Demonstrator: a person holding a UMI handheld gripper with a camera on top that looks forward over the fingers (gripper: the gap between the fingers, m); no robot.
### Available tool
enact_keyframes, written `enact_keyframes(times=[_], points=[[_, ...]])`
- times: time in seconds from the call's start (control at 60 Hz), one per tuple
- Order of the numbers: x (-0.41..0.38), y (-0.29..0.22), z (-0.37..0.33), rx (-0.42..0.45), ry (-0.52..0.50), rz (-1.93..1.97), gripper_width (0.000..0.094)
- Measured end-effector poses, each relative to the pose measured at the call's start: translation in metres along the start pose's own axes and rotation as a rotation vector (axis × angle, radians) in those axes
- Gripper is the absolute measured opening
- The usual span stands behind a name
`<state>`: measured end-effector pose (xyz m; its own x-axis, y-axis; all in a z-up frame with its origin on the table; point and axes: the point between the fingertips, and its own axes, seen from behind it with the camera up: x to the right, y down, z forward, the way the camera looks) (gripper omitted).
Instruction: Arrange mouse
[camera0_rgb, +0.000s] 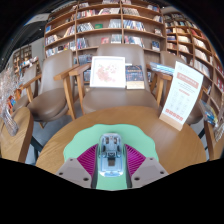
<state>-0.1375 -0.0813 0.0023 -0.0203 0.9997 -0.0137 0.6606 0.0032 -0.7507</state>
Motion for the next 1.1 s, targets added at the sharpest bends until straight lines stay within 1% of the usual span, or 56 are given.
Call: enact_keyframes(times=[0.067, 0.083, 0.117, 0.2, 0.217, 0.25, 0.283, 0.3, 0.333, 0.5, 0.55, 0.617, 0.75, 0.95, 1.1], points=[[0.0, 0.013, 0.009, -0.017, 0.009, 0.001, 0.0404], [0.0, 0.011, 0.009, 0.001, 0.01, 0.0, 0.0408], [0.0, 0.008, 0.01, 0.019, 0.009, -0.005, 0.043], [-0.001, 0.009, 0.01, 0.014, -0.001, 0.002, 0.0496], [0.0, 0.008, 0.009, 0.019, -0.002, 0.006, 0.0538], [0.003, 0.008, 0.005, 0.024, 0.004, 0.013, 0.07], [0.008, 0.009, -0.003, 0.024, 0.021, 0.02, 0.0836], [0.01, 0.009, -0.007, 0.027, 0.025, 0.023, 0.0861], [0.012, 0.007, -0.019, 0.04, 0.028, 0.029, 0.0832], [0.033, 0.013, -0.119, 0.125, 0.072, 0.017, 0.0854], [0.038, 0.026, -0.154, 0.137, 0.082, 0.017, 0.0854], [0.037, 0.045, -0.198, 0.158, 0.067, 0.017, 0.0852], [0.043, 0.088, -0.263, 0.169, 0.058, 0.014, 0.0854], [0.061, 0.138, -0.326, 0.182, 0.088, 0.011, 0.0854], [0.064, 0.151, -0.352, 0.195, 0.077, 0.009, 0.0854]])
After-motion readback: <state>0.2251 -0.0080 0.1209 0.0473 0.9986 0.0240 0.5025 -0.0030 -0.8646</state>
